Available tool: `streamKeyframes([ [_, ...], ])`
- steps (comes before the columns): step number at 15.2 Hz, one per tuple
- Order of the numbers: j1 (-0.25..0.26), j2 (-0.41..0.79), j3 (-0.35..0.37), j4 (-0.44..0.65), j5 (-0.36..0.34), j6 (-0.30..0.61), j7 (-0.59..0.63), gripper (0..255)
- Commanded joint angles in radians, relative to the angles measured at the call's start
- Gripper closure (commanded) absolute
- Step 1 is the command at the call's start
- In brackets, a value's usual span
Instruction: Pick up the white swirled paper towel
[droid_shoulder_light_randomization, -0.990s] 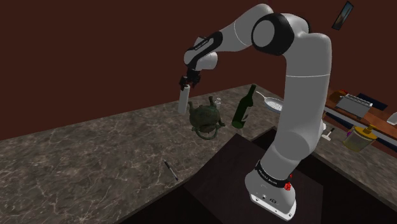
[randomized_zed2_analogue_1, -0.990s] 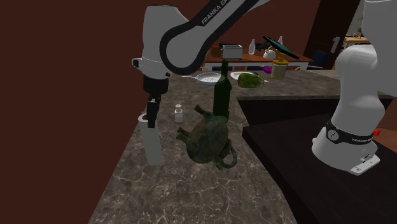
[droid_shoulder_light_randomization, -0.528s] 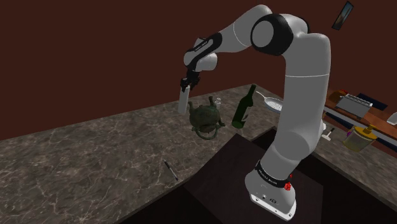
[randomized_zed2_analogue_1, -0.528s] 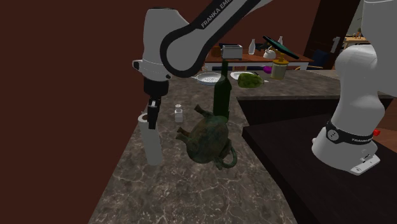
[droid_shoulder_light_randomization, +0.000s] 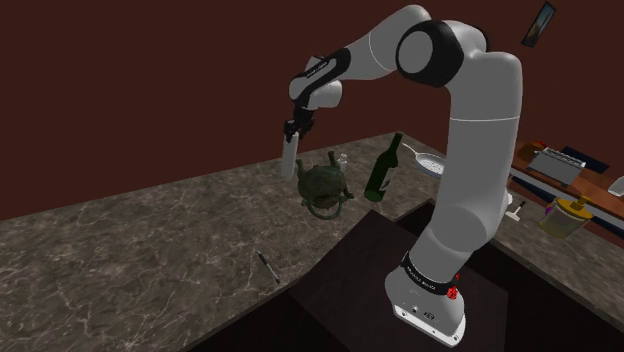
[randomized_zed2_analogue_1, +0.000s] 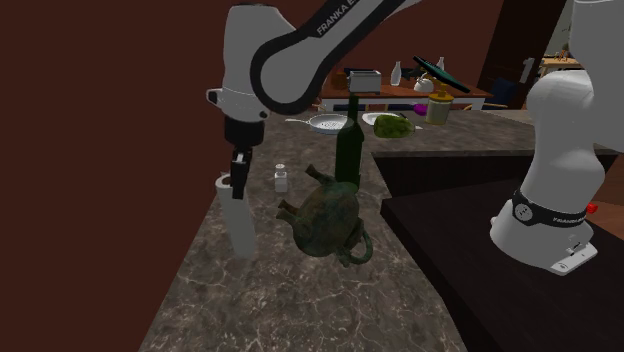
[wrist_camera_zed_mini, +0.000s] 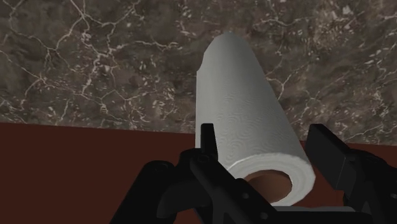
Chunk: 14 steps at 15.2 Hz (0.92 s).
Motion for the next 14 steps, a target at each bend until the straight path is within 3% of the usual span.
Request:
streamKeyframes([
  [1, 0.003, -0.017, -0.003, 0.001, -0.006, -0.018, 0.005, 255],
  [14, 0.013, -0.096, -0.019, 0.047, -0.038, -0.141, 0.029, 255],
])
